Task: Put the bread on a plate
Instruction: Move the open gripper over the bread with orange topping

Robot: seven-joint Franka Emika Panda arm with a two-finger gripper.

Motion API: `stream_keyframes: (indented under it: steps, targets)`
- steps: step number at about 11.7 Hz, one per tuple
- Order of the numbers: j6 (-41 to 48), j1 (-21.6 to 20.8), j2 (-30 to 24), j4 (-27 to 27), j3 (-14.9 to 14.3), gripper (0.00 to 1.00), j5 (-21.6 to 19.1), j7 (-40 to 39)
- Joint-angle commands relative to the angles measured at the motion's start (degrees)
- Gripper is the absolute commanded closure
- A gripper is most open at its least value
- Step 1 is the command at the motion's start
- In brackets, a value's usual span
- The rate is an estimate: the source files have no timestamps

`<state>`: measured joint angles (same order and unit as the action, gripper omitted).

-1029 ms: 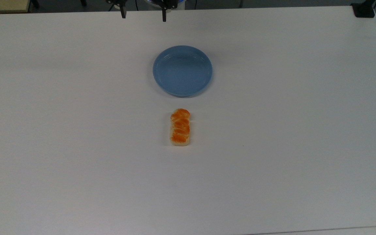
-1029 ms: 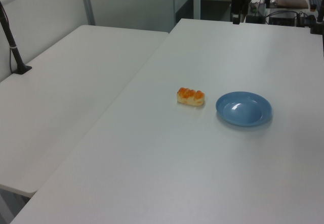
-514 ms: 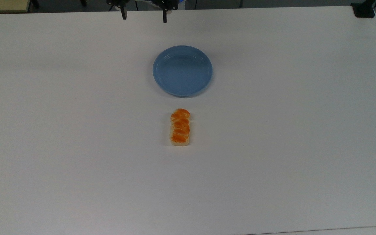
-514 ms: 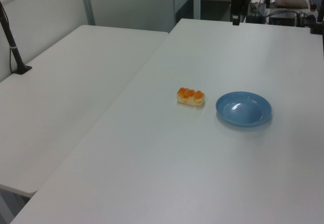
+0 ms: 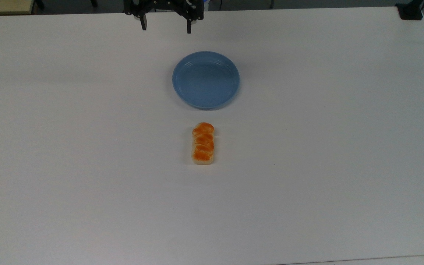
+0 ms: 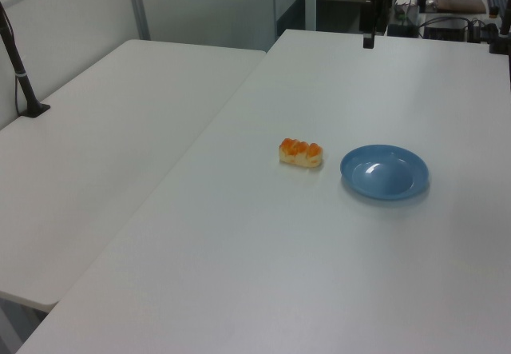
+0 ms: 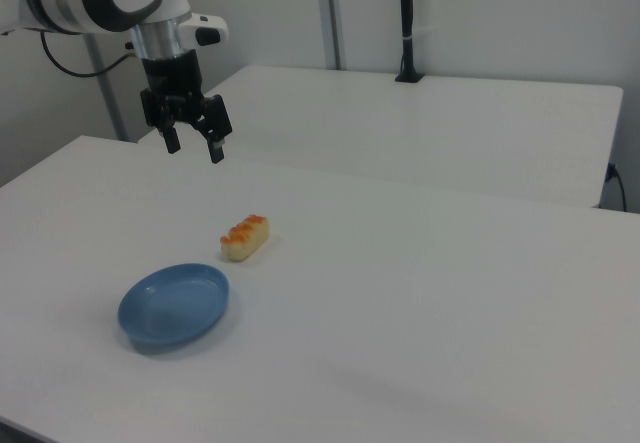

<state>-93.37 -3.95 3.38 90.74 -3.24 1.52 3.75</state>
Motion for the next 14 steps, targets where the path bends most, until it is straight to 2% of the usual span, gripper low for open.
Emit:
stream_keyframes:
  steps: [1,14]
  targets:
    - [-2.1,-0.1,2.2,-1.9,-0.2,0.0,-1.2,-1.1]
    - [-10.3,0.0,6.9,-2.1,-0.2,0.0,-1.4,-0.8]
